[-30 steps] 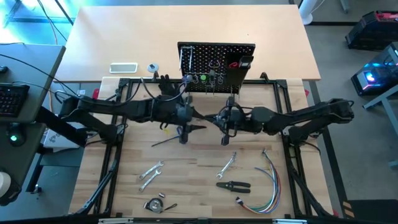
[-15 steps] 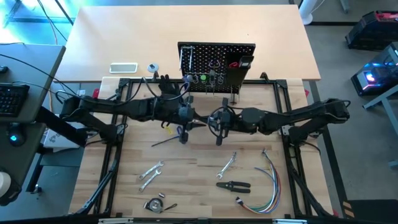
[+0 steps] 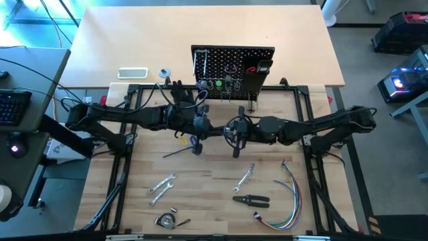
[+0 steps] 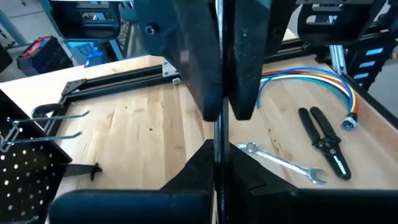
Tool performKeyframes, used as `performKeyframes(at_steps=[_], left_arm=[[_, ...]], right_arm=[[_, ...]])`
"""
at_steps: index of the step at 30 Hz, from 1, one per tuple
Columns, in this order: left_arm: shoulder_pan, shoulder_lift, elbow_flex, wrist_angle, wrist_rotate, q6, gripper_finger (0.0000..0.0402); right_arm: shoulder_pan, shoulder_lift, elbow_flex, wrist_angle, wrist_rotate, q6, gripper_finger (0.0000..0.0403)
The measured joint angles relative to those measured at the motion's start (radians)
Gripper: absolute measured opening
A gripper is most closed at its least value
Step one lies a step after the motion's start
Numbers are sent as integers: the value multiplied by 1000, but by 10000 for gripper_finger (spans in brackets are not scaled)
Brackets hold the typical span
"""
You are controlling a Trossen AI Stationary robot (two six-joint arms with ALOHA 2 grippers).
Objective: Hang tools onto peg board
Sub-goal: Hang the silver wrench on the pegboard
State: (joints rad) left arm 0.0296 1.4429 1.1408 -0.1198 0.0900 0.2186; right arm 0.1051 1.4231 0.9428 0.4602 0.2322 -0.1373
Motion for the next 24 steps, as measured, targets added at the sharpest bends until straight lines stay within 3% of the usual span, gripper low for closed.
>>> performKeyframes(at_steps=[14, 24], left_arm=[[3, -4, -1, -95, -65, 12, 1], [16, -90, -1, -60, -123, 28, 1]], right_arm=[[0, 0, 0, -33, 9, -2, 38], [0, -5, 0, -82, 60, 1, 60]])
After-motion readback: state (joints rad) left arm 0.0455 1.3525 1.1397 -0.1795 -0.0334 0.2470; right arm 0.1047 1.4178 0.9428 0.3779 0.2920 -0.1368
